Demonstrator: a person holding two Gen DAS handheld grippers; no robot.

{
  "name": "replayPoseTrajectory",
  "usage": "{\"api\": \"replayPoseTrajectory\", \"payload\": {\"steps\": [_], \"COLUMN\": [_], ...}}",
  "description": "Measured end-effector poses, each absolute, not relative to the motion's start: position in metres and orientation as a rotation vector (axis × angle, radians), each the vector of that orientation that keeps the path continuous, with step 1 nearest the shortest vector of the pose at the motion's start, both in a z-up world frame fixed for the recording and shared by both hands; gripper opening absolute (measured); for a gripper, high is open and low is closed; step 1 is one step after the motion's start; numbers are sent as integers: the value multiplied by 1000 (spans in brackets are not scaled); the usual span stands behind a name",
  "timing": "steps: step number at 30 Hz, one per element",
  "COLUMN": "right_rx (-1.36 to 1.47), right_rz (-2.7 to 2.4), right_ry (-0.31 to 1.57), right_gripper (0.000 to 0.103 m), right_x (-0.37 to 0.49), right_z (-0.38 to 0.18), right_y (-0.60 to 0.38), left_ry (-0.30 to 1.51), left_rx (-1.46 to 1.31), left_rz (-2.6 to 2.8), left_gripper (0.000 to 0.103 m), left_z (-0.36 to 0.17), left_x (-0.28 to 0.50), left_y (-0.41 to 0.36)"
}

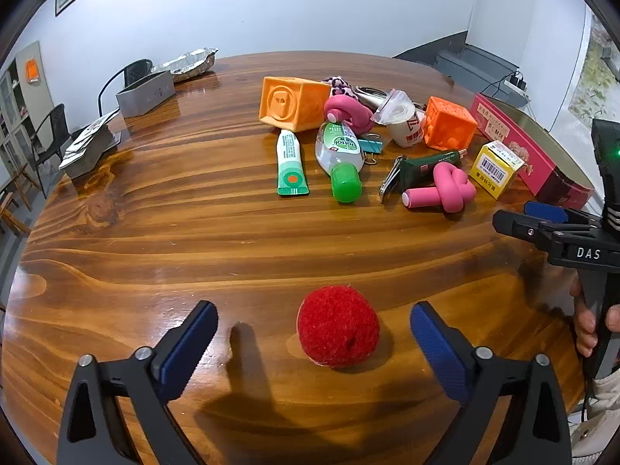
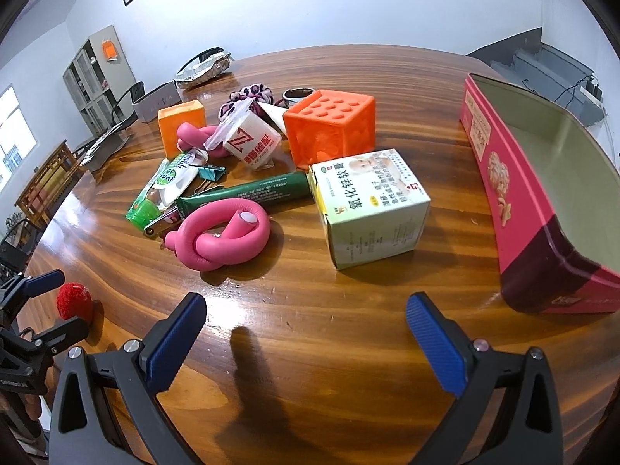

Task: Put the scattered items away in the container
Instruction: 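Grasp the red fuzzy ball with the left tool while the right tool grasps the zinc ointment box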

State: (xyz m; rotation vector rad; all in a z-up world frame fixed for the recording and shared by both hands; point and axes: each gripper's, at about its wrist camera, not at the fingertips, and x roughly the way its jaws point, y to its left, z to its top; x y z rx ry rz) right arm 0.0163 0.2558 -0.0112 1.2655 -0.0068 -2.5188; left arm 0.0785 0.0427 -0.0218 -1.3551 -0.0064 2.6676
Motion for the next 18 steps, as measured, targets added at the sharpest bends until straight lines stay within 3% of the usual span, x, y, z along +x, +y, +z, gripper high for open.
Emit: {"api": "replayPoseTrajectory", "payload": {"steps": [5, 7, 18], "right_rx": [1264, 1263, 1235], "right_rz": [-2521, -2526, -2570], "right_ry": [-9, -18, -103], "right_gripper": [103, 103, 103], "right_x": [16, 16, 12], "right_z": [-11, -10, -6], "right_y": [256, 256, 270], "left_ry": [27, 21, -30], "left_rx": [-1363, -1350, -1340], "left_rz": [2686, 2689, 2684], "left_gripper": [59, 40, 37], "left_z": [-27, -25, -21], "left_x": [76, 77, 65], "left_y": [46, 47, 51]}}
